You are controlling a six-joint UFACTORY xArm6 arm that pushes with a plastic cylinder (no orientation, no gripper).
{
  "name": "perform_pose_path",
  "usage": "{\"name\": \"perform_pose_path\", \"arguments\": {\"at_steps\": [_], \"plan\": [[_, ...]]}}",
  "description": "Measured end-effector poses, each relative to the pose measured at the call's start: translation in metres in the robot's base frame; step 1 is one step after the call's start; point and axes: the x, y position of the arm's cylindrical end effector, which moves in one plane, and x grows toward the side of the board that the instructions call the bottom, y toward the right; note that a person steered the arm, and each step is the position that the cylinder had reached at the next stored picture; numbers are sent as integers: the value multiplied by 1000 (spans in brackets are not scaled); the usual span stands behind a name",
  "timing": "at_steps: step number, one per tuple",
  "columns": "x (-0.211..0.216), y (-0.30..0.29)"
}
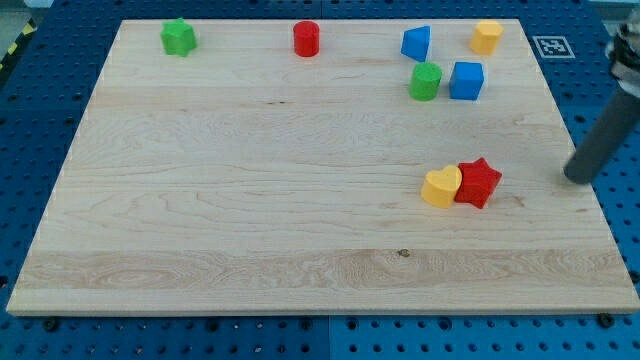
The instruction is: Push yellow heart to the center
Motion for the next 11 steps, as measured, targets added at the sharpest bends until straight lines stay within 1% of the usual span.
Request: {"name": "perform_pose_path", "arguments": {"at_steps": [1,2,4,6,7,8,10,11], "plan": [[42,-12],[62,-37],[27,-124],[-23,-206],[-32,-233],[-29,-222],[-32,-154],[-45,-172]]}}
